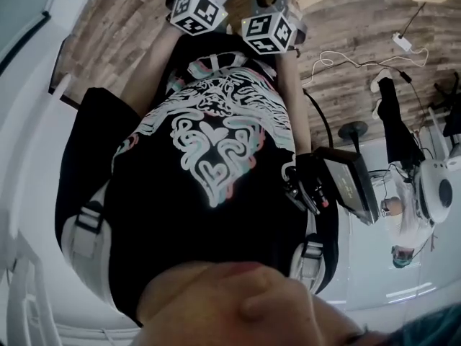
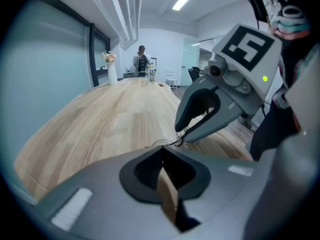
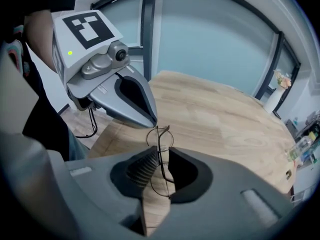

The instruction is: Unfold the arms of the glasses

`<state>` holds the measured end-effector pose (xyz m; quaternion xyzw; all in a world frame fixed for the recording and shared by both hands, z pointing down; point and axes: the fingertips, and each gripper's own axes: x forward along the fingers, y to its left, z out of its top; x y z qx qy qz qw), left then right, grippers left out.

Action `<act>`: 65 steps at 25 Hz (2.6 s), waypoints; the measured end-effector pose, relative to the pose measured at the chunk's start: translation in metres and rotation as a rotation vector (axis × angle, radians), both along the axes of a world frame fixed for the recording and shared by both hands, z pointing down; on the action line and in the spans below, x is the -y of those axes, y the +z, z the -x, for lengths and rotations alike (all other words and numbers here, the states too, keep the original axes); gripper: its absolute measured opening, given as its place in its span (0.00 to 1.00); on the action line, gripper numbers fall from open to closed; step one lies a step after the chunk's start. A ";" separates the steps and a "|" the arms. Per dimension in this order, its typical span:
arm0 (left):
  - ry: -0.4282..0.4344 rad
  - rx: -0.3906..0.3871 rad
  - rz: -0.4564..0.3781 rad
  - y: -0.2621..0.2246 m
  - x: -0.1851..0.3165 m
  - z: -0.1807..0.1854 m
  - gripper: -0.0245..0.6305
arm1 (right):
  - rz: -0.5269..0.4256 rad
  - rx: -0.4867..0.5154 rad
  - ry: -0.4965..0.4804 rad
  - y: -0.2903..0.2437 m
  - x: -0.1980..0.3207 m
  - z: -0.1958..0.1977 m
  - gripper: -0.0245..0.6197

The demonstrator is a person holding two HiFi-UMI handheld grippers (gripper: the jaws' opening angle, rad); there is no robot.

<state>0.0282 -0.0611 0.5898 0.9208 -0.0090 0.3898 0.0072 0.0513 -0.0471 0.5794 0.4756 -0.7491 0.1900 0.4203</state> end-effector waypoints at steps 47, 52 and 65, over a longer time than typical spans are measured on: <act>0.288 0.065 -0.013 0.011 0.005 0.026 0.02 | 0.081 -0.158 -0.028 0.012 0.026 0.041 0.05; 0.306 0.182 -0.004 0.034 0.005 0.023 0.02 | 0.056 -0.152 -0.037 0.011 0.032 0.045 0.05; 0.229 0.253 0.022 0.023 0.005 0.018 0.02 | -0.073 -0.016 0.093 -0.030 0.021 0.038 0.05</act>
